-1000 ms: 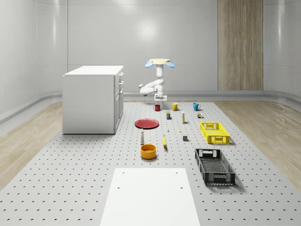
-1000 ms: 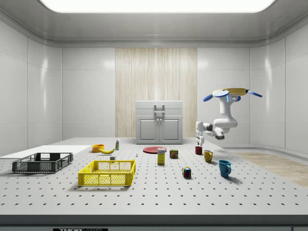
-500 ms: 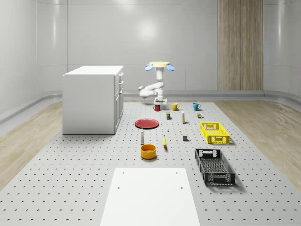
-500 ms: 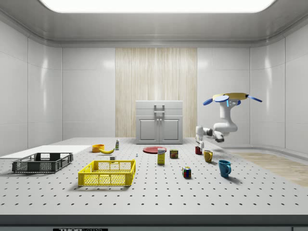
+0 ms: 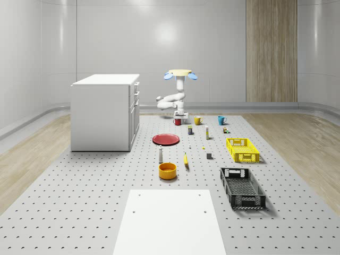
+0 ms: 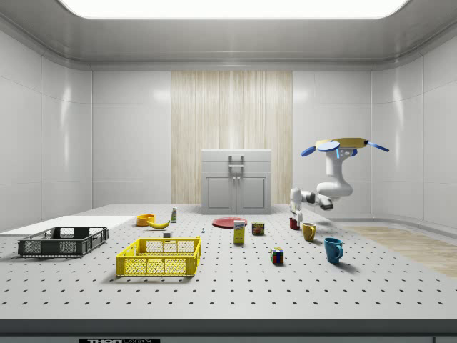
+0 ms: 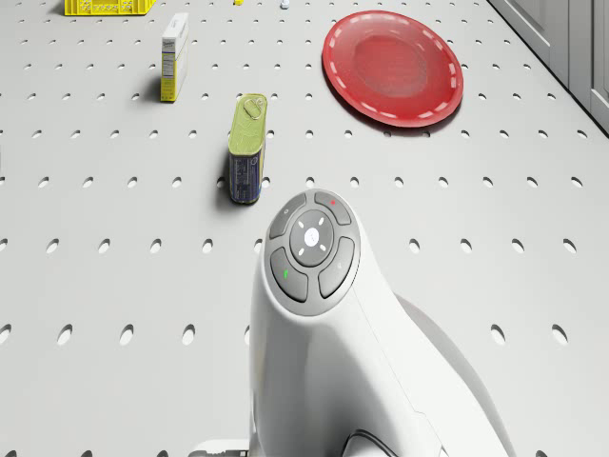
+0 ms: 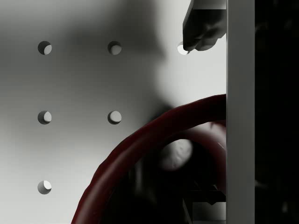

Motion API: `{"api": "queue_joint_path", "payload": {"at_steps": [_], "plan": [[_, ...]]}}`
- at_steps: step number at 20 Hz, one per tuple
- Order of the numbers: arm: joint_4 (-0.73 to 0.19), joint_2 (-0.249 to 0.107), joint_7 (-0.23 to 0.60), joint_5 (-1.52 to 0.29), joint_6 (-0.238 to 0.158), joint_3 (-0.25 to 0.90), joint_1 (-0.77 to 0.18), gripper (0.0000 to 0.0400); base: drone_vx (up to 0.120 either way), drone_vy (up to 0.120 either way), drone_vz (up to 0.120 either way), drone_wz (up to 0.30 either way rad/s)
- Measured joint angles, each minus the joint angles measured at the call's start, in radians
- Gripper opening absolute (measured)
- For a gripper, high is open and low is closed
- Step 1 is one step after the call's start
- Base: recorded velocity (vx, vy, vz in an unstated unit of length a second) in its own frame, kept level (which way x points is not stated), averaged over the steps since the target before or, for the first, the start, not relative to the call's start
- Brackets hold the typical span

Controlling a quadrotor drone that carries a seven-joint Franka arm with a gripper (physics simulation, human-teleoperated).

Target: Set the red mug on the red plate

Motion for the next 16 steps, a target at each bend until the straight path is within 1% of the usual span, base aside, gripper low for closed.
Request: {"api": "queue_joint_path", "payload": {"at_steps": [6,11,12,13,14,15,16], "plan": [[0.002,-0.017,0.021,0.006,0.017,0.002,-0.022,0.0400,0.000,0.000,0.000,0.000],[0.003,-0.034,0.022,0.014,0.033,0.006,-0.024,0.0400,0.000,0.000,0.000,0.000],[0.003,-0.037,0.023,0.015,0.036,0.007,-0.024,0.0376,0.000,0.000,0.000,0.000],[0.003,-0.041,0.023,0.017,0.039,0.007,-0.025,0.0315,0.000,0.000,0.000,0.000],[0.004,-0.044,0.024,0.018,0.042,0.008,-0.026,0.0268,0.000,0.000,0.000,0.000],[0.004,-0.047,0.024,0.020,0.045,0.009,-0.026,0.0231,0.000,0.000,0.000,0.000],[0.001,-0.051,0.055,0.020,0.045,0.010,-0.033,0.0225,0.000,0.000,0.000,0.000]]}}
